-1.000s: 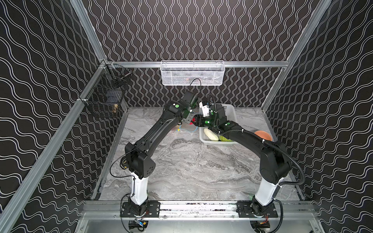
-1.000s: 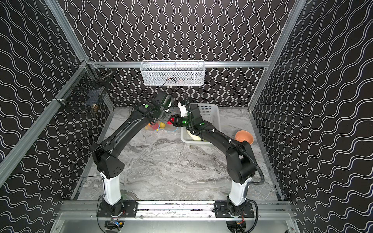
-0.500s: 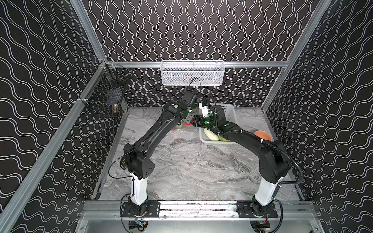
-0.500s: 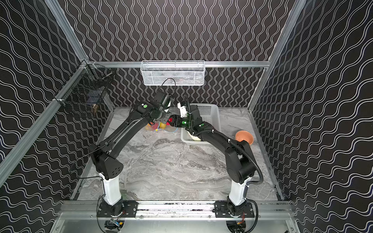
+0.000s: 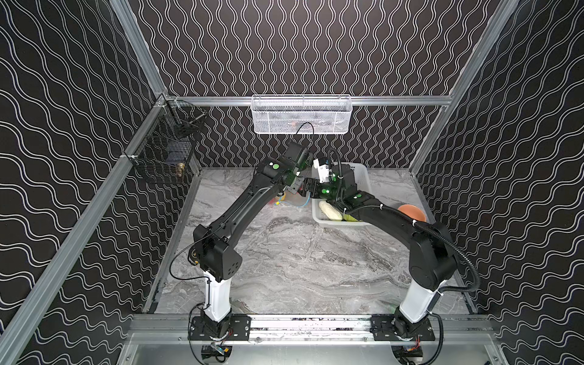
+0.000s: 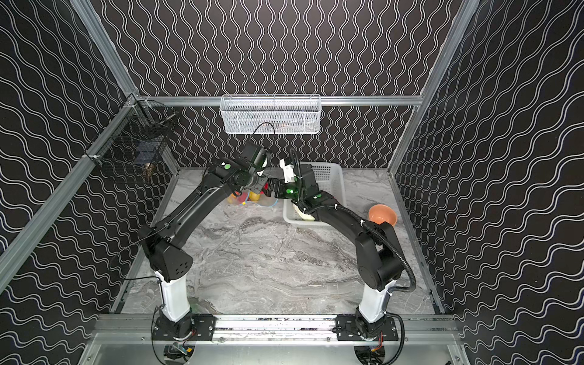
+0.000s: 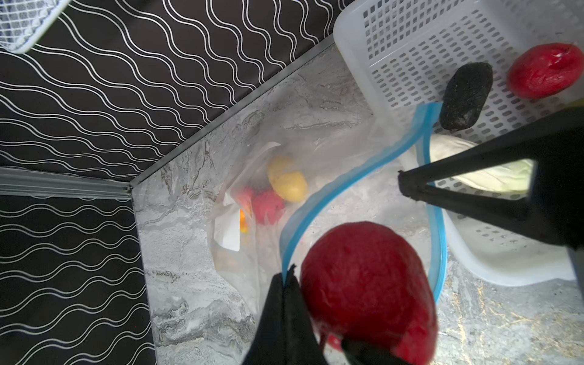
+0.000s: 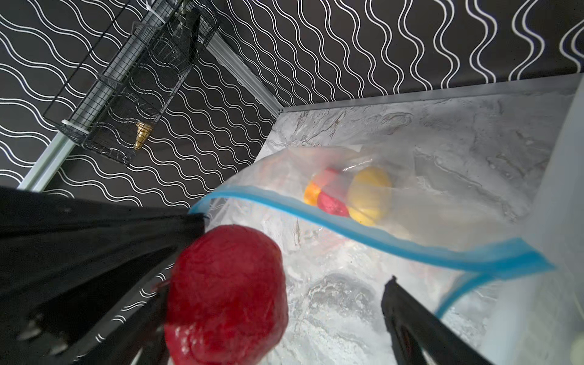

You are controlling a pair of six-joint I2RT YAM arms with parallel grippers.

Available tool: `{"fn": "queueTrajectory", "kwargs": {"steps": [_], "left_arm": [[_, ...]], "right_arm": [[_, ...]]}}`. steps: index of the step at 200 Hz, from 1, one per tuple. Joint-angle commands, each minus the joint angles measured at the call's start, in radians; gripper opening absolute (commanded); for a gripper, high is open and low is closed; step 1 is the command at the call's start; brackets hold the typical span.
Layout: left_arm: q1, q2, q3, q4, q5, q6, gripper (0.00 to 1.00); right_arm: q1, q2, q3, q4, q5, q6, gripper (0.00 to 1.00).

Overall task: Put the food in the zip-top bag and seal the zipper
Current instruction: 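Lower the red apple into the bag held open by the left gripper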

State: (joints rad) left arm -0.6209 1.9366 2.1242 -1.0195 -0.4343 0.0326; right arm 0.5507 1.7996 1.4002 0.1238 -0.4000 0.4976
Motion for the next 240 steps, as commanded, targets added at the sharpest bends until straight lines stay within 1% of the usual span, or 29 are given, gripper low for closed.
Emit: {"fn": "queueTrajectory", "kwargs": {"steps": [1, 44, 68, 98, 136, 158, 185, 205, 224, 227, 240], "left_arm": [[0.001, 0.002, 0.009, 0.002, 0.000, 0.005, 0.00], [0.001, 0.011, 0.012, -0.005, 0.036, -0.003, 0.00], [0.001, 0.018, 0.019, -0.007, 0.025, -0.003, 0.00], [0.001, 0.022, 0.021, -0.008, 0.030, 0.000, 0.00], [0.001, 0.033, 0.033, -0.016, 0.036, 0.006, 0.00], [0.001, 0.038, 0.036, -0.019, 0.039, 0.006, 0.00], [0.001, 0.046, 0.063, -0.036, 0.074, 0.006, 0.00], [0.001, 0.048, 0.078, -0.040, 0.090, 0.006, 0.00], [0.001, 0.043, 0.083, -0.037, 0.088, 0.009, 0.00], [0.001, 0.044, 0.082, -0.037, 0.087, 0.010, 0.00], [0.004, 0.049, 0.082, -0.036, 0.077, 0.013, 0.00]], "right_arm": [[-0.003, -0.007, 0.019, -0.025, 0.004, -0.044, 0.99], [-0.027, -0.022, 0.018, -0.058, 0.004, -0.051, 0.99], [-0.046, -0.028, 0.025, -0.107, 0.002, -0.063, 0.99], [-0.064, -0.049, -0.023, -0.096, -0.013, -0.062, 0.99], [-0.069, -0.016, -0.014, -0.122, -0.029, -0.045, 0.99], [-0.070, -0.014, -0.033, -0.073, -0.046, -0.030, 0.99], [-0.069, 0.042, -0.005, -0.056, -0.094, -0.003, 0.99], [-0.069, 0.072, -0.007, 0.011, -0.122, 0.029, 0.99], [-0.069, 0.092, 0.012, 0.037, -0.147, 0.030, 0.99], [-0.069, 0.118, 0.016, 0.040, -0.150, 0.029, 0.99], [-0.070, 0.142, 0.027, 0.060, -0.169, 0.027, 0.99]]}}
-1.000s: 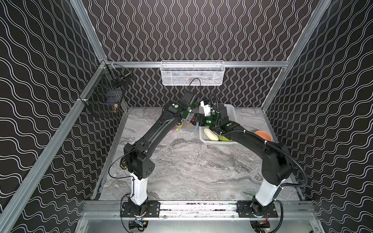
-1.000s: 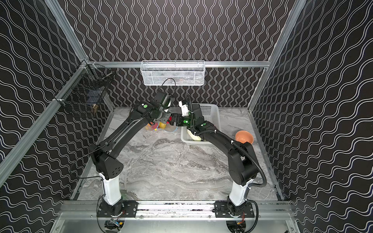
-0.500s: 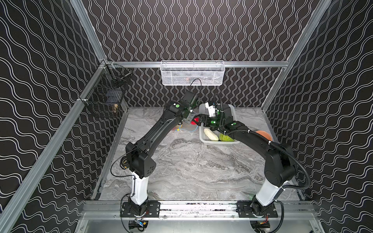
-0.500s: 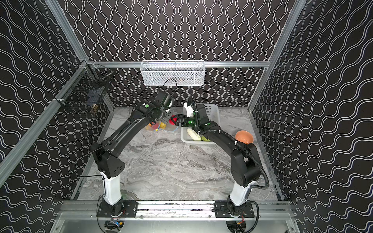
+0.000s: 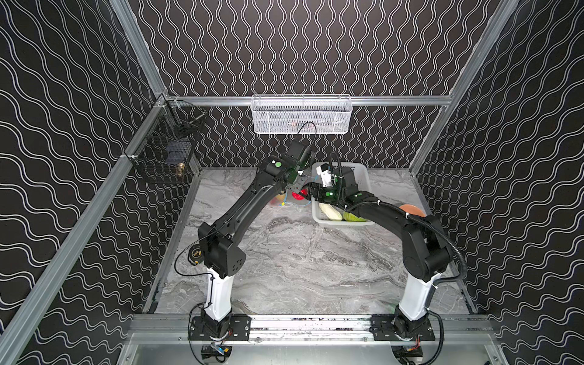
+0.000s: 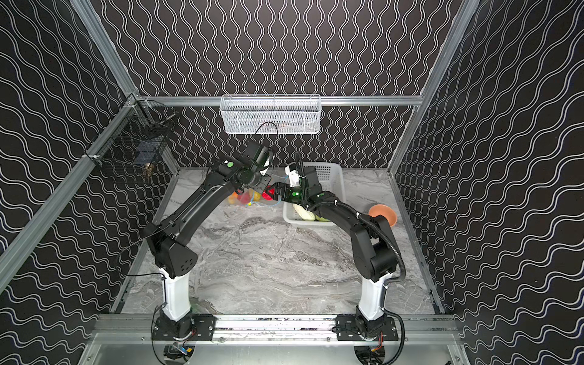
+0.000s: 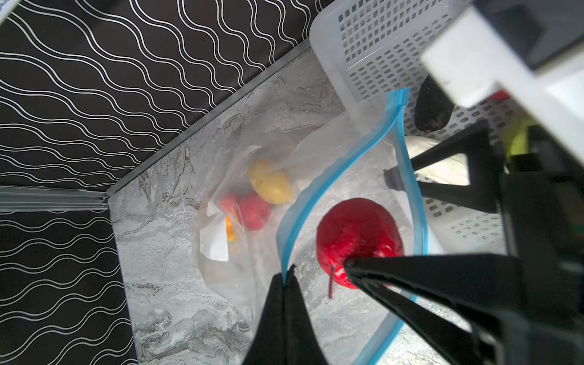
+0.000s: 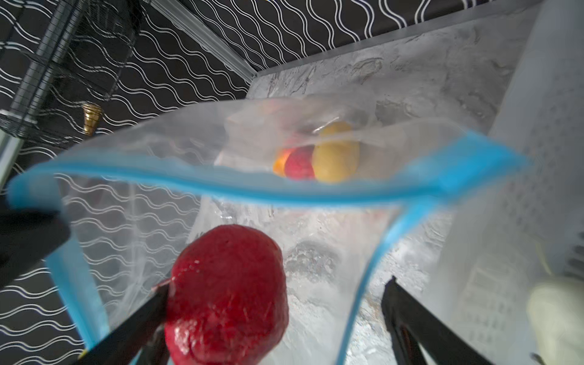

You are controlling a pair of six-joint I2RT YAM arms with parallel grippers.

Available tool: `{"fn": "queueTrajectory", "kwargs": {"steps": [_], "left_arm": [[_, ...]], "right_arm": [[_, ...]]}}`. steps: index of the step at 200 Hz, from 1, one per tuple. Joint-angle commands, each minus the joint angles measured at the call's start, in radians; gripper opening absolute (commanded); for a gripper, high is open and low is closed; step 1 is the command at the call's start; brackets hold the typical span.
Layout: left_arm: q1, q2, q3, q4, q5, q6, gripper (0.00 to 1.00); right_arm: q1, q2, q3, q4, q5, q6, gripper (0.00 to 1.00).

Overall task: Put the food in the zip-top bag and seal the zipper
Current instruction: 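Lower the red apple into the bag held open by the left gripper, then open the right gripper to release the apple inside the bag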

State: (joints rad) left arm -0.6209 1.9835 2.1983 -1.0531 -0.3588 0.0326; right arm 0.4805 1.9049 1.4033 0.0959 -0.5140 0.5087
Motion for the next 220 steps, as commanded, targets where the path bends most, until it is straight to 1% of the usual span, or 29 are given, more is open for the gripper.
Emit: {"fn": "queueTrajectory", "kwargs": {"steps": [1, 43, 66, 70, 80, 90, 117, 145, 167, 186, 220], "left_arm": [[0.006, 0.003, 0.008, -0.002, 0.001, 0.014, 0.00], [0.050, 0.001, 0.018, -0.016, 0.065, -0.002, 0.00], [0.093, -0.036, -0.022, 0.008, 0.115, -0.002, 0.00], [0.103, -0.043, -0.029, 0.014, 0.128, -0.003, 0.00], [0.130, -0.051, -0.035, 0.018, 0.160, -0.011, 0.00], [0.154, -0.046, -0.031, 0.015, 0.176, -0.017, 0.00], [0.192, -0.017, -0.007, -0.007, 0.163, -0.020, 0.00], [0.223, 0.007, 0.034, -0.035, 0.226, -0.049, 0.00], [0.224, 0.005, 0.044, -0.038, 0.236, -0.056, 0.00], [0.224, 0.000, 0.043, -0.035, 0.233, -0.057, 0.00], [0.225, -0.015, 0.023, -0.019, 0.215, -0.046, 0.00]], "right_arm": [[0.000, 0.038, 0.025, 0.090, -0.057, 0.016, 0.99], [-0.025, 0.084, 0.013, 0.166, -0.121, 0.030, 0.99], [-0.038, 0.077, -0.031, 0.222, -0.135, 0.045, 0.99], [-0.067, 0.077, -0.033, 0.222, -0.135, 0.049, 0.99], [-0.082, 0.078, -0.038, 0.219, -0.141, 0.055, 0.99], [-0.095, 0.077, -0.045, 0.225, -0.155, 0.061, 0.99], [-0.115, 0.055, -0.066, 0.241, -0.161, 0.061, 0.99], [-0.122, 0.037, -0.087, 0.290, -0.195, 0.069, 0.99], [-0.122, 0.032, -0.081, 0.291, -0.216, 0.066, 0.99], [-0.122, 0.017, -0.075, 0.280, -0.212, 0.059, 0.99], [-0.123, -0.001, -0.038, 0.163, -0.155, 0.022, 0.99]]}}
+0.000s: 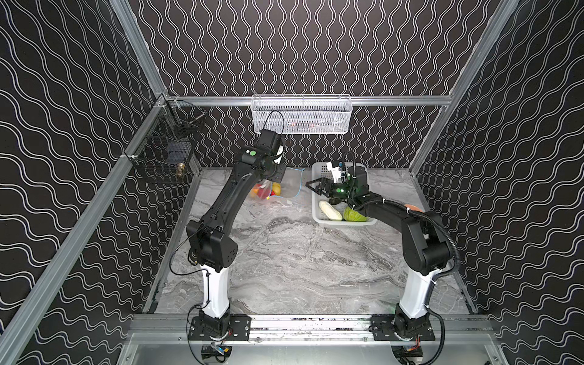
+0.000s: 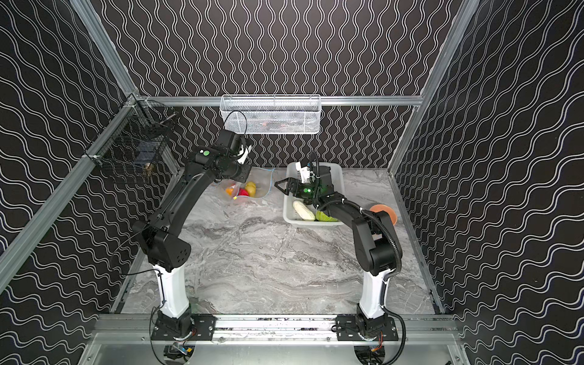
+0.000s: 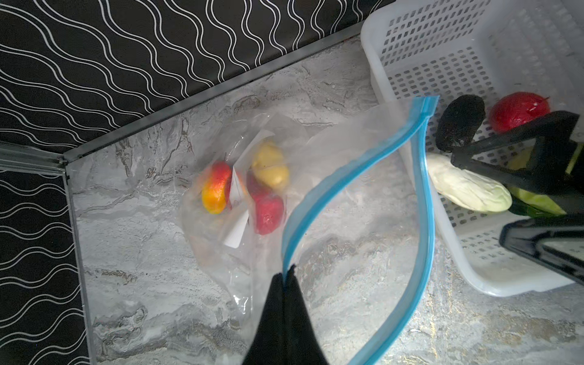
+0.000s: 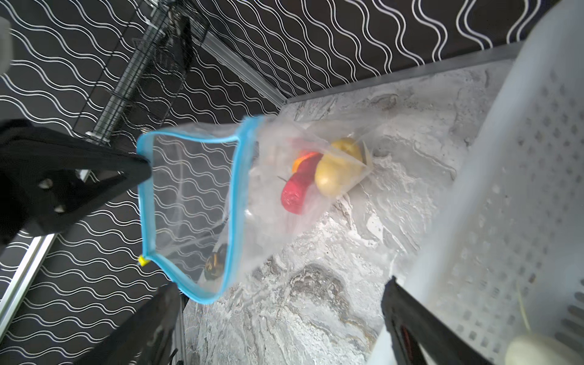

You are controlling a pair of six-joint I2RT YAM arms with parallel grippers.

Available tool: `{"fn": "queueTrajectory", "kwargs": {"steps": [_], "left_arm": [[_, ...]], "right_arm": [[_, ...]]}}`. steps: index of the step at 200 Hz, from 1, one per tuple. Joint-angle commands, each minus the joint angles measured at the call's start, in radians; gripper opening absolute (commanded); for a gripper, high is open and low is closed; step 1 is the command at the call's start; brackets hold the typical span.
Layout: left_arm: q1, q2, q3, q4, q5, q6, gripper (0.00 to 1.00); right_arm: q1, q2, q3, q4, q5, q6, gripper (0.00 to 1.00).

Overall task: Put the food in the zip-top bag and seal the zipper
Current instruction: 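Open the right gripper to release the apple inside the bag, then withdraw the right gripper from the bag and move over the basket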

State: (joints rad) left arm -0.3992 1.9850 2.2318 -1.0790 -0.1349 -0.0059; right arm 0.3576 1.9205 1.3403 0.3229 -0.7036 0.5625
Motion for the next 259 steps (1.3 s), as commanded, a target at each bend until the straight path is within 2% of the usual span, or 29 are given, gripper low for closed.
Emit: {"fn": "queueTrajectory", "kwargs": {"steps": [1, 95, 173, 194, 219, 259], "left_arm": [[0.002, -0.017, -0.010, 0.007, -0.009, -0.008, 0.00], [0.003, -0.111, -0.150, 0.071, 0.001, 0.016, 0.00], [0.002, -0.085, -0.174, 0.064, 0.041, -0.002, 0.00], [0.003, -0.108, -0.217, 0.083, 0.058, -0.004, 0.00], [0.003, -0.106, -0.194, 0.070, 0.064, -0.002, 0.00], [0.001, -0.092, -0.187, 0.062, 0.076, 0.001, 0.00]], "right_arm": [[0.000, -0.017, 0.025, -0.067, 0.035, -0.033, 0.99], [-0.002, -0.111, 0.080, -0.425, 0.189, -0.114, 0.99], [-0.002, -0.182, 0.123, -0.706, 0.405, -0.205, 0.99], [-0.003, -0.183, 0.135, -0.755, 0.440, -0.240, 0.99], [-0.008, -0.165, 0.161, -0.793, 0.467, -0.281, 0.99], [-0.031, -0.142, 0.216, -0.853, 0.581, -0.312, 0.99]]}}
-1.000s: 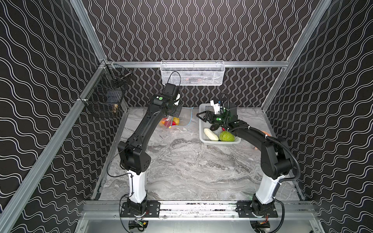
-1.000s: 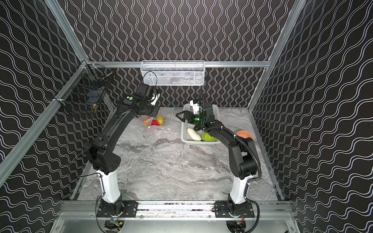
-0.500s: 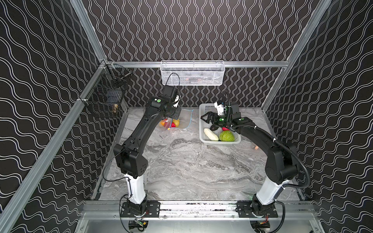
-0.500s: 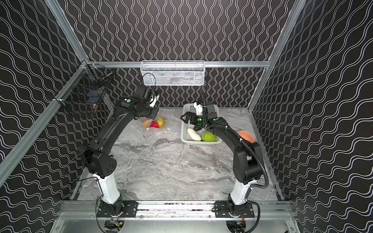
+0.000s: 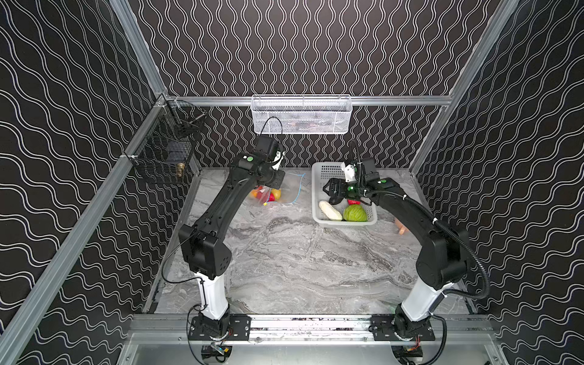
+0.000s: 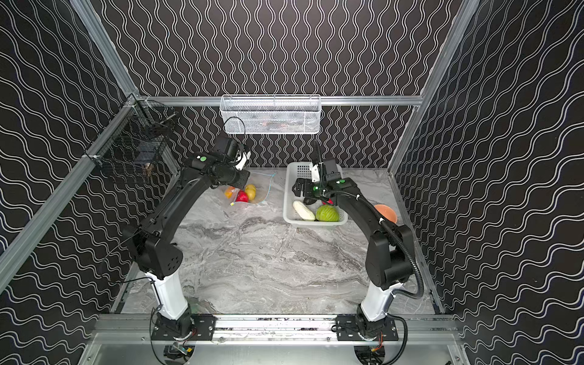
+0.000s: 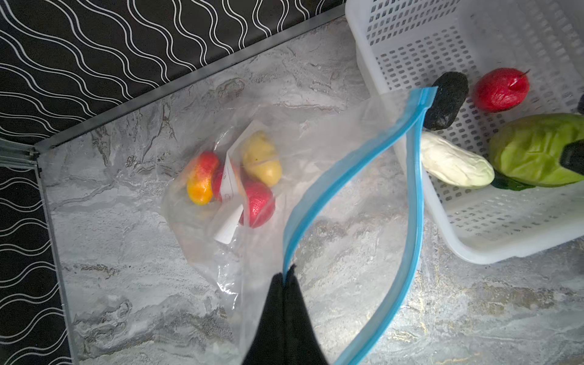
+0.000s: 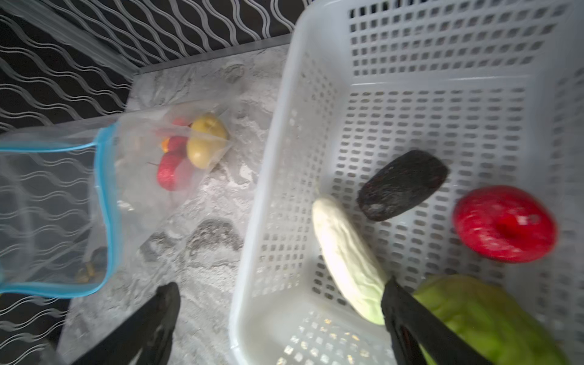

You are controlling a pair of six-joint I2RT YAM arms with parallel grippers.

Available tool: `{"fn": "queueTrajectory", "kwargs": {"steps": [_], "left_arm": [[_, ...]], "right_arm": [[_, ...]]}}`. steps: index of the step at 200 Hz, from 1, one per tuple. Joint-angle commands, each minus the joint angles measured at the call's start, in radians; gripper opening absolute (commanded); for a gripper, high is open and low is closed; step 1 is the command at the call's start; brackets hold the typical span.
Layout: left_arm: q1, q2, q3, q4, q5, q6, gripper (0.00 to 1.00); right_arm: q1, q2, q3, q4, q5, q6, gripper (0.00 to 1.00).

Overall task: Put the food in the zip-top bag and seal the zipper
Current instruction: 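Withdraw the right gripper from the bag and move over the basket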

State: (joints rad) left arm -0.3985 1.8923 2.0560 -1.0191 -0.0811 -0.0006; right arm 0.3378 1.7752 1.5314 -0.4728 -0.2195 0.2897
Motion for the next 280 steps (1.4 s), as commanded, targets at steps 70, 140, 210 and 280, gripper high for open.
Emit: {"fn": "queueTrajectory", "kwargs": {"steps": [70, 140, 210, 280], "left_arm": [[0.000, 0.014, -0.017, 0.001, 0.002, 0.009, 0.00], [0.000, 0.028, -0.027, 0.005, -0.044, 0.015, 0.00], [0.001, 0.042, -0.038, 0.005, -0.050, 0.014, 0.00], [0.001, 0.053, -0.038, 0.004, -0.049, 0.013, 0.00]], "right_arm": [[-0.016, -0.026, 0.045, -0.182, 0.325, 0.040, 0.99], [-0.016, 0.024, 0.027, -0.287, 0.349, 0.078, 0.99], [-0.015, 0.085, 0.039, -0.348, 0.382, 0.045, 0.94], [-0.015, 0.097, 0.013, -0.327, 0.387, 0.028, 0.86]]}}
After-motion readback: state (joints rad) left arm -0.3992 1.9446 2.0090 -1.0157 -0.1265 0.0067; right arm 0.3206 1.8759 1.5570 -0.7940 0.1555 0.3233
